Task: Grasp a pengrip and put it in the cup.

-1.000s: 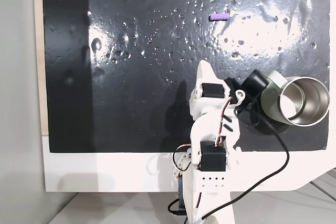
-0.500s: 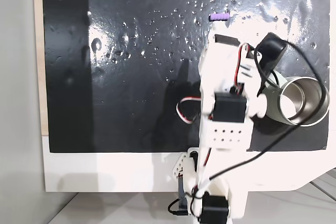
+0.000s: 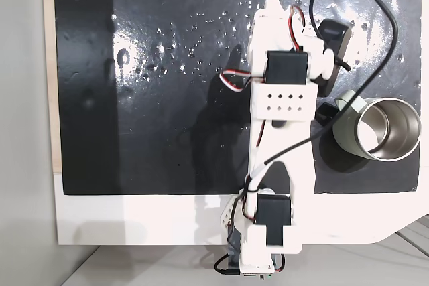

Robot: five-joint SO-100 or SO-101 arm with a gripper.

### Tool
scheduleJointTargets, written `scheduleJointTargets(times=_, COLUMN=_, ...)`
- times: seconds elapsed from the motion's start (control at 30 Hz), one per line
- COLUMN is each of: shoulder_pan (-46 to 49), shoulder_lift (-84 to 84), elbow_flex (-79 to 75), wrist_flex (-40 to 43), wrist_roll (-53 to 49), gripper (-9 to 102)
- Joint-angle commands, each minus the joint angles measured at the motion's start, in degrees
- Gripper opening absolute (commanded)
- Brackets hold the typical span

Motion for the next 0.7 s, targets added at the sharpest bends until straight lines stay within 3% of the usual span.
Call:
scheduleJointTargets(times=0.0, shoulder_pan=0.35, shoulder_lift=-3.78, elbow_flex=-7.82, wrist_flex=2.64, wrist_roll=-2.72, gripper=32)
scheduleJointTargets(times=0.67, shoulder_pan=7.73, shoulder_lift=-28.30, elbow_flex=-23.99, wrist_flex=0.00, wrist_roll=-10.11, gripper=31)
